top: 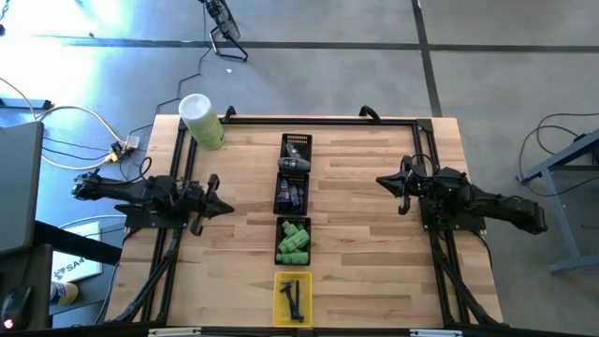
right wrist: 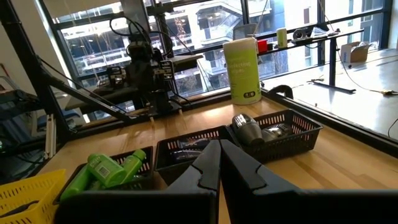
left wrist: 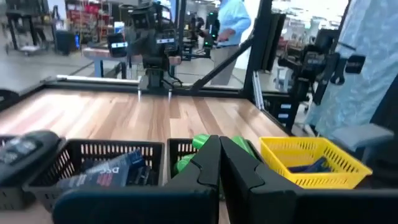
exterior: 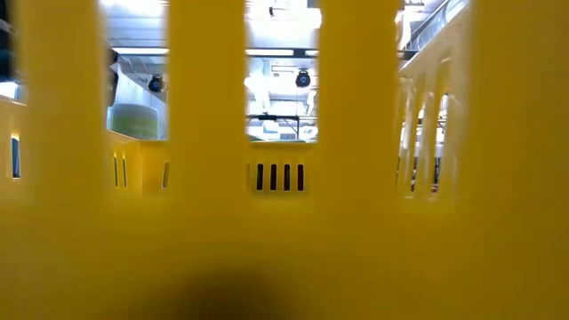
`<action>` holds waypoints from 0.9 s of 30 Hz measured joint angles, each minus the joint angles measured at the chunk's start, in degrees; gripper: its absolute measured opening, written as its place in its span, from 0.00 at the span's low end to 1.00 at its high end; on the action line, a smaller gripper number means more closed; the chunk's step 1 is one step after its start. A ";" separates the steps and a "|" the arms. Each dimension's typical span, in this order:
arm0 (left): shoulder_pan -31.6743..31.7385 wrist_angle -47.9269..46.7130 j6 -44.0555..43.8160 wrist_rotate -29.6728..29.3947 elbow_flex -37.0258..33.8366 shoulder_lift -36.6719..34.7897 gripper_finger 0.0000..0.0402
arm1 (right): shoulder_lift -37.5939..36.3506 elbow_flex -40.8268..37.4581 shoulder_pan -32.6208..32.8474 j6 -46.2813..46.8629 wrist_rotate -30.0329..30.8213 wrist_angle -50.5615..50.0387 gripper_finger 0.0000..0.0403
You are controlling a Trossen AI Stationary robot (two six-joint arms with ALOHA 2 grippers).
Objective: Pick & Place Travel size toiletries
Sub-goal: Return to Home Position
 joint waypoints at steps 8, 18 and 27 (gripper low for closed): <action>0.04 2.57 4.09 -8.01 -0.08 0.00 0.00 | 0.00 0.00 0.00 0.00 0.00 -0.02 0.00; 7.47 3.23 7.13 -10.03 -0.10 -0.04 0.00 | 0.00 0.00 0.00 0.00 0.00 -0.02 0.00; 9.38 0.64 1.93 -4.23 -0.13 0.00 0.00 | 0.00 0.00 0.00 0.00 0.00 -0.01 0.00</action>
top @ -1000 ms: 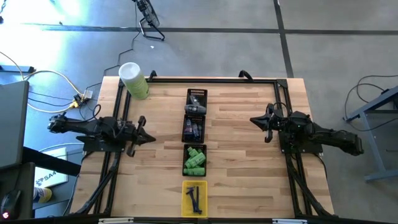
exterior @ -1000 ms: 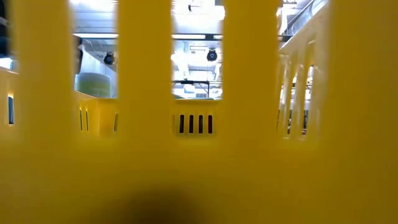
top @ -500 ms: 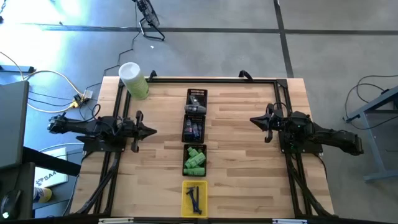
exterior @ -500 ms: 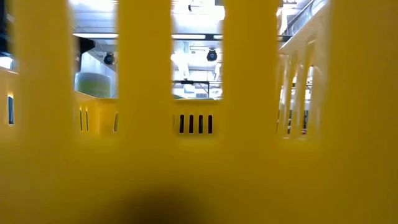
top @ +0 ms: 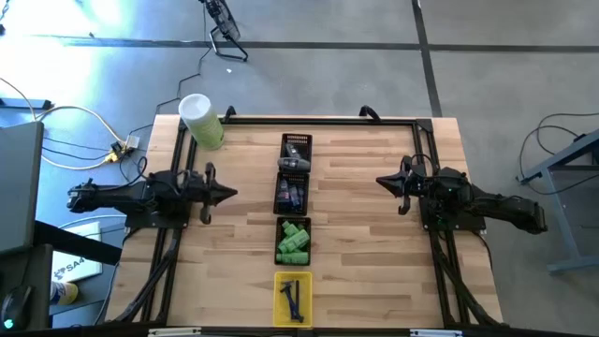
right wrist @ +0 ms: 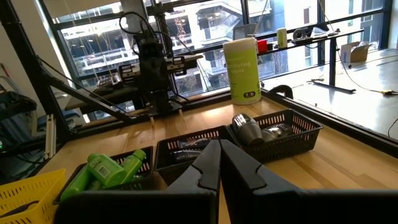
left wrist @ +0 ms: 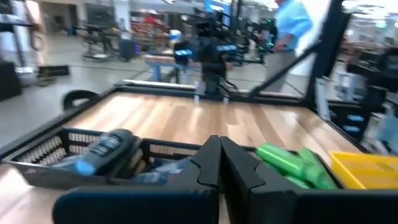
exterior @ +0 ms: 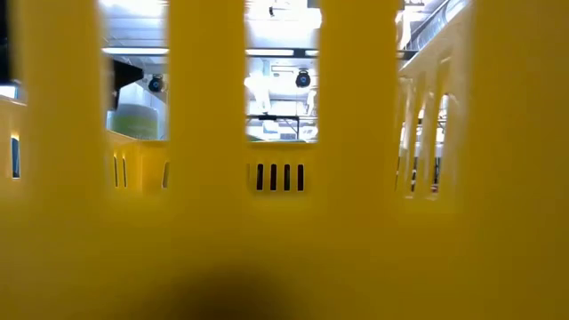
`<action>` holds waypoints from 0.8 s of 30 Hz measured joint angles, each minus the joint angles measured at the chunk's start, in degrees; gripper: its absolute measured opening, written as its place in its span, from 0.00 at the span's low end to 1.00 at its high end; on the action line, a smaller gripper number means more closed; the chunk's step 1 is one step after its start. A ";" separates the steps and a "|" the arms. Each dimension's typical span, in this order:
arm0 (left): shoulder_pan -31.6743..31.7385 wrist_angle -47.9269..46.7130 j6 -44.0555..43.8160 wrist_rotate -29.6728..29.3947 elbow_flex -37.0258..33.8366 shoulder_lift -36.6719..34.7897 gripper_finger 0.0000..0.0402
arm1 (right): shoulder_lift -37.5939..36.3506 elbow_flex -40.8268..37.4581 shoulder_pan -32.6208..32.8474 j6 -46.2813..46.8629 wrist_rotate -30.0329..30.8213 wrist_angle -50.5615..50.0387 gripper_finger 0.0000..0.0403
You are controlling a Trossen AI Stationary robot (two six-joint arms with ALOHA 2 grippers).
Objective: Pick & Place Travel size toiletries
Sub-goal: Return to Home Position
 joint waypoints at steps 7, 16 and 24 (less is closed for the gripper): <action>-0.02 -0.76 3.15 4.30 0.02 0.00 0.00 | 0.00 0.00 0.00 0.00 0.01 0.01 0.00; -0.02 -0.69 2.86 4.30 0.00 0.00 0.00 | 0.00 0.00 0.00 0.00 0.01 0.03 0.00; -0.02 -0.83 2.97 4.27 0.00 1.17 0.00 | 0.00 0.00 0.00 0.00 0.01 0.03 0.01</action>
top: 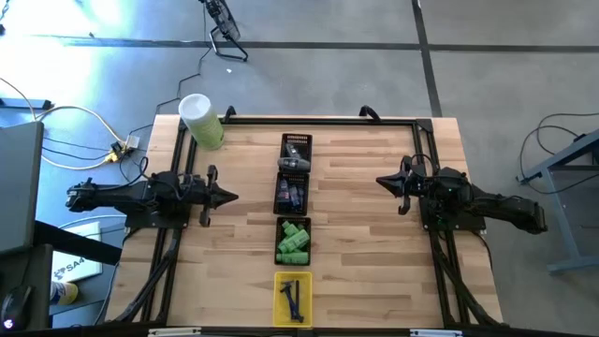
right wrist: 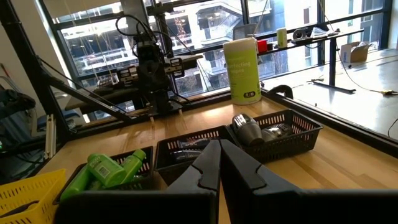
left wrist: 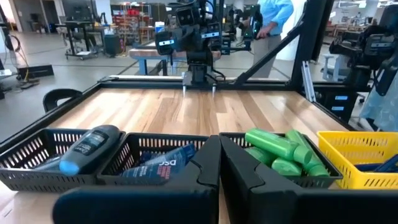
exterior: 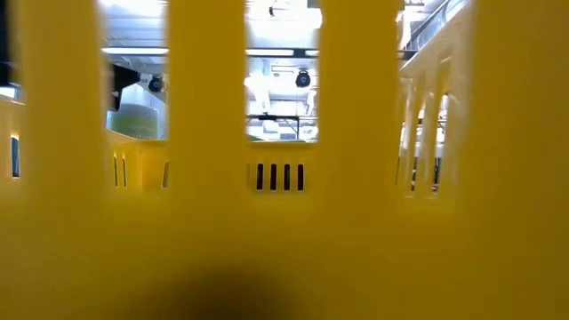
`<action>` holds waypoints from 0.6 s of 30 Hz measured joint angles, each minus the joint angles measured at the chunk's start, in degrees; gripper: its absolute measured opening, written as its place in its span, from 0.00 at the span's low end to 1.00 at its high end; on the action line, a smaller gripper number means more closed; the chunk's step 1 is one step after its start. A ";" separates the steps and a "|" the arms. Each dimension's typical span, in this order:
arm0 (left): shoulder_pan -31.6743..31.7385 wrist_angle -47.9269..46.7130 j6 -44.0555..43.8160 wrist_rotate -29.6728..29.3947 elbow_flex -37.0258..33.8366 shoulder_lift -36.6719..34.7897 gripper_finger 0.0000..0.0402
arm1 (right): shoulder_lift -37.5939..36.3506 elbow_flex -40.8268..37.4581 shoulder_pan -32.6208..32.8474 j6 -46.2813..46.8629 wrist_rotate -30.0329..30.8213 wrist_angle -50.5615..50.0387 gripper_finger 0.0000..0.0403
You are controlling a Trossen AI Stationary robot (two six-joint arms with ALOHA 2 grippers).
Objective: Pick & Place Travel size toiletries
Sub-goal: Return to Home Position
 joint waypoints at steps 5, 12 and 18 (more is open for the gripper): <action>0.00 0.18 0.00 -0.03 0.01 -0.03 0.00 | 0.00 0.00 -0.02 0.00 0.00 0.00 0.00; 0.00 0.13 0.00 -0.05 0.00 -0.03 0.00 | 0.00 0.01 -0.01 0.00 0.00 0.00 0.00; 0.00 0.13 0.00 -0.06 0.02 -0.03 0.00 | 0.00 0.00 -0.02 0.00 0.00 0.00 0.00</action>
